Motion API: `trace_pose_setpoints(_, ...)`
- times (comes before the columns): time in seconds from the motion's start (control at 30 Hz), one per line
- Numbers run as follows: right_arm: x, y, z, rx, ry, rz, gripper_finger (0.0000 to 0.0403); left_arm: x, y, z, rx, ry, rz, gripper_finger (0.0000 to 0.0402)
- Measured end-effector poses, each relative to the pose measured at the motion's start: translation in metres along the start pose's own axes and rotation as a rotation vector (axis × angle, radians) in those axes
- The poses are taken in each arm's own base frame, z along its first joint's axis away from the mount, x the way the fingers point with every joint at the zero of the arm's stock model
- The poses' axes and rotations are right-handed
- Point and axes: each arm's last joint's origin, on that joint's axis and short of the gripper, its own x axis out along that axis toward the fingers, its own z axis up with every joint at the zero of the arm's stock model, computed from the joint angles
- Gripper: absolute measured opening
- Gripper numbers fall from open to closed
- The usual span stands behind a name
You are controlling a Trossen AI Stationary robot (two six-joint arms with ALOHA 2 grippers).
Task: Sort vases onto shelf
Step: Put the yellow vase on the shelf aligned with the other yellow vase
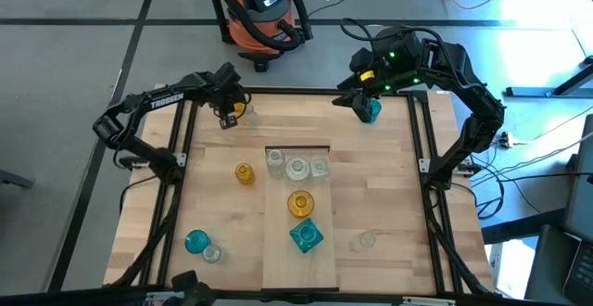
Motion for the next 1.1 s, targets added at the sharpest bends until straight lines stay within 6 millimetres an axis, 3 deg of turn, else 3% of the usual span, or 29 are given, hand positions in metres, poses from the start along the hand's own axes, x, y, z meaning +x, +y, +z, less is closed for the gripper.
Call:
trace_pose_setpoints(0.13, 0.000, 0.000, 0.000, -0.002, -0.004, 0.000, 0.0205, -0.014, -0.007, -0.006, 0.000, 0.013, 0.005, 0.0025)
trace_pose_setpoints(0.23, 0.000, 0.000, 0.000, -0.002, -0.004, 0.000, 0.0205, -0.041, -0.012, -0.007, 0.004, 0.028, -0.009, 0.0022)
trace_pose_setpoints(0.37, 0.000, 0.000, 0.000, -0.014, -0.004, -0.001, 0.0205, -0.094, -0.023, -0.009, 0.030, 0.083, -0.035, 0.0022)
trace_pose_setpoints(0.5, 0.002, 0.000, 0.001, -0.032, -0.003, -0.002, 0.0205, -0.162, -0.042, -0.001, 0.100, 0.025, -0.105, 0.0022)
trace_pose_setpoints(0.57, 0.003, -0.001, 0.001, -0.032, 0.000, -0.001, 0.0205, -0.191, -0.056, 0.004, 0.157, 0.001, -0.151, 0.0022)
trace_pose_setpoints(0.7, 0.013, -0.002, 0.000, -0.042, 0.023, -0.002, 0.0205, -0.236, -0.096, 0.026, 0.260, -0.216, -0.294, 0.0021)
trace_pose_setpoints(0.8, 0.021, -0.004, -0.004, -0.035, 0.059, -0.004, 0.0205, -0.246, -0.134, 0.035, 0.352, -0.201, -0.346, 0.0020)
trace_pose_setpoints(0.93, 0.032, -0.006, -0.009, -0.026, 0.105, 0.004, 0.0205, -0.244, -0.180, 0.042, 0.416, -0.155, -0.369, 0.0018)
trace_pose_setpoints(1.1, 0.040, -0.006, -0.014, -0.023, 0.142, 0.060, 0.0205, -0.243, -0.210, 0.032, 0.350, -0.087, -0.400, 0.0018)
